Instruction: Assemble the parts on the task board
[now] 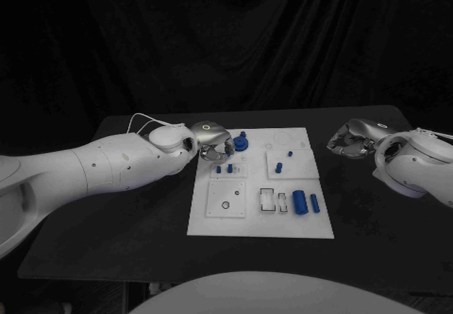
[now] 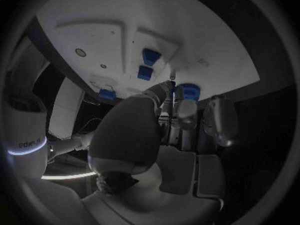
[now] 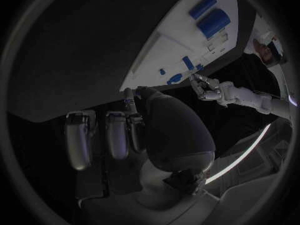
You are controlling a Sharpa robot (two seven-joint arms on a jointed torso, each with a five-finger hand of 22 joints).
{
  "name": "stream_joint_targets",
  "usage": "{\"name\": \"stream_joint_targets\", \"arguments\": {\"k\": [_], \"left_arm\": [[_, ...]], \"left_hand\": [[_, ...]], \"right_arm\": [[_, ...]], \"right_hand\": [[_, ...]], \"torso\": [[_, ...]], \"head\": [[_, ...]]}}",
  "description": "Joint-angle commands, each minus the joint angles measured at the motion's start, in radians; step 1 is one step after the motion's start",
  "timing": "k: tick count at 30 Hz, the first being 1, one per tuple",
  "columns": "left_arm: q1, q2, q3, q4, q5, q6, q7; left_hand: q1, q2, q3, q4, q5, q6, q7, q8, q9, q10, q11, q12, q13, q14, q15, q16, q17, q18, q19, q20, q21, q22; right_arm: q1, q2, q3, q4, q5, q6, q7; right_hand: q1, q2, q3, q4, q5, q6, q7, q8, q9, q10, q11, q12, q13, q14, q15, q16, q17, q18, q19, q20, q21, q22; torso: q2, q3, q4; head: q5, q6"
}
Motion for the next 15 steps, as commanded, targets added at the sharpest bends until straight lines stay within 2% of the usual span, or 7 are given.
{"name": "stream_joint_targets", "arguments": {"k": [1, 15], "left_arm": [[-0.002, 0.003, 0.001, -0.002, 0.001, -0.008, 0.002], [-0.007, 0.009, 0.001, -0.012, 0.001, 0.024, -0.007]], "left_hand": [[0.009, -0.004, 0.000, -0.004, 0.005, 0.004, 0.001, 0.005, -0.001, 0.006, 0.002, 0.005, 0.001, -0.001, 0.006, -0.004, -0.001, -0.012, -0.002, 0.001, 0.001, 0.168], [0.006, -0.007, -0.001, -0.005, -0.002, 0.000, 0.002, 0.002, -0.004, 0.005, 0.005, 0.001, -0.001, -0.007, 0.008, -0.009, -0.011, -0.011, -0.006, 0.001, -0.006, 0.166]], "right_arm": [[-0.002, -0.001, 0.001, 0.001, -0.003, 0.004, -0.008], [-0.002, -0.001, 0.001, 0.001, -0.003, 0.004, -0.007]], "right_hand": [[0.005, -0.001, 0.005, 0.001, 0.004, 0.002, 0.003, -0.004, 0.000, 0.102, 0.005, 0.006, 0.264, 0.093, 0.002, -0.005, 0.225, -0.003, 0.096, -0.001, -0.005, 0.257], [0.005, -0.001, 0.005, 0.001, 0.004, 0.002, 0.003, -0.004, 0.000, 0.102, 0.005, 0.006, 0.264, 0.093, 0.002, -0.005, 0.225, -0.003, 0.096, -0.001, -0.005, 0.257]], "torso": [[0.000, -0.0001, -0.0002], [0.000, 0.0002, -0.0004]], "head": [[-0.001, 0.000], [-0.001, 0.000]]}}
